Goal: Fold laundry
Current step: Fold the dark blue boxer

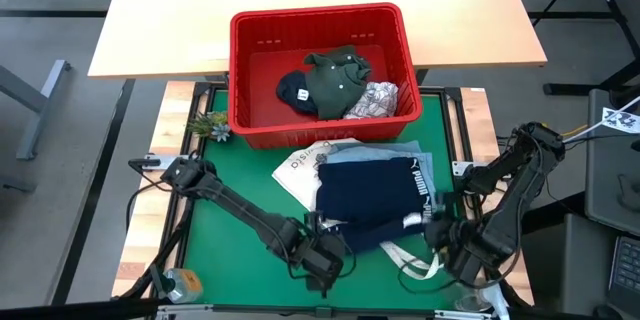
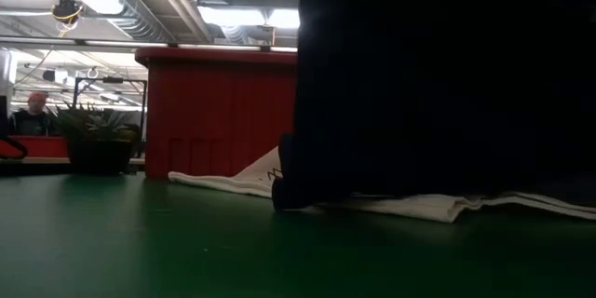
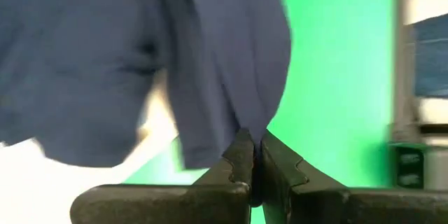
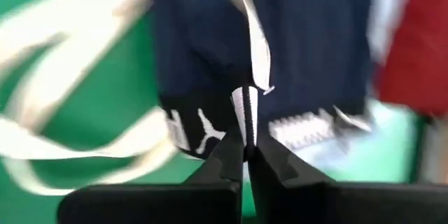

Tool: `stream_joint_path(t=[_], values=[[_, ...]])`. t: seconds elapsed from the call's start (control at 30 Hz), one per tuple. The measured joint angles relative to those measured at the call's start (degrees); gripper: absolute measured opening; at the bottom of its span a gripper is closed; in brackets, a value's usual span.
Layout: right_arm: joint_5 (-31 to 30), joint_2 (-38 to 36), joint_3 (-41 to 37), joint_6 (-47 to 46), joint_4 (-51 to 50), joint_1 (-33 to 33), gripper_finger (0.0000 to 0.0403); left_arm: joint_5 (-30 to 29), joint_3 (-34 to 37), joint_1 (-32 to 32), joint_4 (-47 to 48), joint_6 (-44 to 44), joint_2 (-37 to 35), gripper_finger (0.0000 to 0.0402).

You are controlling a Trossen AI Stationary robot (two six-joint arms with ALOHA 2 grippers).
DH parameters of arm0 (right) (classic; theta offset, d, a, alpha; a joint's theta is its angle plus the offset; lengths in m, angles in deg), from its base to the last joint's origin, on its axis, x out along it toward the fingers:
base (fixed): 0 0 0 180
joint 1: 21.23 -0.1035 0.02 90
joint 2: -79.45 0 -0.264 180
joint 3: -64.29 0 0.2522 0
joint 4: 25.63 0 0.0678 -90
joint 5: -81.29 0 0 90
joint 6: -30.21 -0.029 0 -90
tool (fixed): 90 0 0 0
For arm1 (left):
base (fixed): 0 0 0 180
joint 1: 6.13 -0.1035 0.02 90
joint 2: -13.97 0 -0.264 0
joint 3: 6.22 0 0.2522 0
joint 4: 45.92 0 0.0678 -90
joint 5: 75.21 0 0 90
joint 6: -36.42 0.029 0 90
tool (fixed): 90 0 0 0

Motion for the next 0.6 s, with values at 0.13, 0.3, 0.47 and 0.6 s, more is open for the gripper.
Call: stream_joint_path(t=[0.13, 0.3, 0.47, 0.6], values=[[-3.82, -0.55, -0.45, -12.71, -7.09, 0.03, 0.0012, -2.64, 0.0, -2.25, 5.96, -0.01, -1.58, 0.0002], [-7.59, -3.93, -2.96, -17.62, -7.12, 1.9, 0.0013, -5.72, 0.0, -5.54, 12.65, 0.01, -2.12, 0.0002], [-11.81, -8.56, -6.86, -17.01, -6.98, 7.6, 0.0014, -7.82, 0.0, -9.22, 17.08, 0.08, -2.12, 0.0002], [-11.37, -12.22, -10.97, -14.82, -6.82, 13.4, 0.0014, -9.34, 0.02, -12.02, 18.8, 2.24, -2.1, 0.0002]])
